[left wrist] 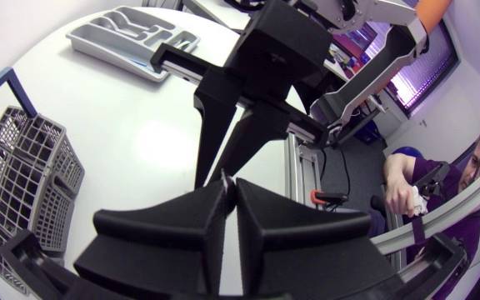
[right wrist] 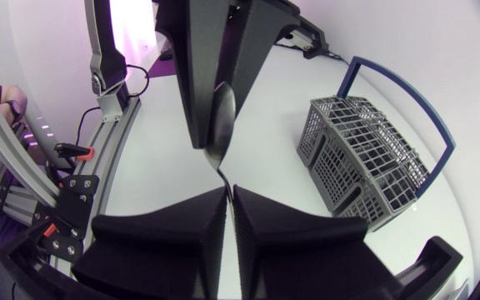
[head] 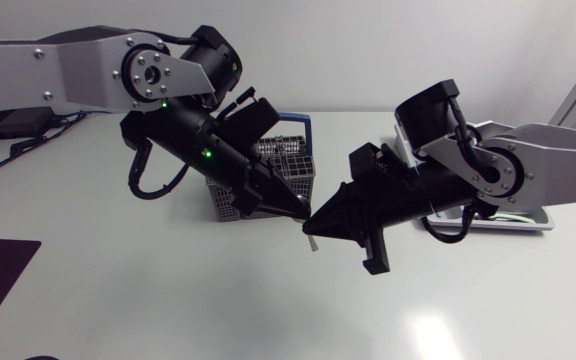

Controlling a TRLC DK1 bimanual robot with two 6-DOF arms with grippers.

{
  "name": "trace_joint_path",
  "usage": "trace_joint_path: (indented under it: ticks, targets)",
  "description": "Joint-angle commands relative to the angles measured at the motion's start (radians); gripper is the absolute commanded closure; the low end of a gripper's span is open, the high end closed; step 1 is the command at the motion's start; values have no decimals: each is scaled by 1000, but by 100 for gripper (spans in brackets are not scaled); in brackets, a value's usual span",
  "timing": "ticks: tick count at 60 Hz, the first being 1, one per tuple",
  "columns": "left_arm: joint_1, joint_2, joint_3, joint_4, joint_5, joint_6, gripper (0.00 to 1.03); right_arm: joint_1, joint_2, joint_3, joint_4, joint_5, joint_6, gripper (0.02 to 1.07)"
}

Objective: Unload the cutlery basket into the drawer organizer.

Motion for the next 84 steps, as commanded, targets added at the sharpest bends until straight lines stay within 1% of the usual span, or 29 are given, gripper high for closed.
trace_joint_path:
  ticks: [1, 7, 11, 14, 18, 23, 33, 41, 48, 55, 62, 72, 76, 80, 84]
  targets:
    - [-6, 7, 11, -6, 18, 29, 99, 2, 1, -14, -17, -15, -9, 101]
    - [-6, 7, 13, -4, 18, 29, 98, 2, 4, -13, -22, -15, -9, 101]
    - [-5, 7, 16, -4, 19, 29, 92, 2, 7, -11, -25, -15, -9, 101]
    - [-3, 7, 21, -4, 19, 29, 84, 1, 11, -10, -27, -14, -9, 101]
    - [0, 7, 25, -4, 19, 27, 67, -1, 16, -10, -30, -14, -11, 101]
    - [3, 7, 31, -3, 21, 24, 52, -1, 24, -10, -34, -12, -13, 101]
    - [6, 10, 42, 8, 28, 1, 36, -2, 31, -8, -44, -12, -22, 101]
    - [15, 9, 44, 45, 30, -37, 35, -4, 39, -5, -51, -5, -22, 101]
    - [31, 9, 54, 55, 30, -62, 34, -10, 44, -5, -53, 12, -22, 101]
    - [74, 13, 61, 98, 24, -131, 34, -36, 50, 1, -48, 50, -20, 101]
    - [107, 19, 64, 134, -27, -191, 35, -59, 50, 9, -31, 113, -13, 101]
    - [132, 28, 62, 186, -150, -275, 35, -98, 53, 6, 36, 250, -8, 101]
    - [141, 30, 57, 197, -177, -286, 35, -117, 51, 0, 62, 288, -6, 101]
    - [141, 33, 53, 209, -249, -298, 35, -136, 48, -10, 96, 336, -8, 101]
    - [146, 33, 44, 218, -271, -303, 35, -162, 45, -20, 134, 377, -8, 101]
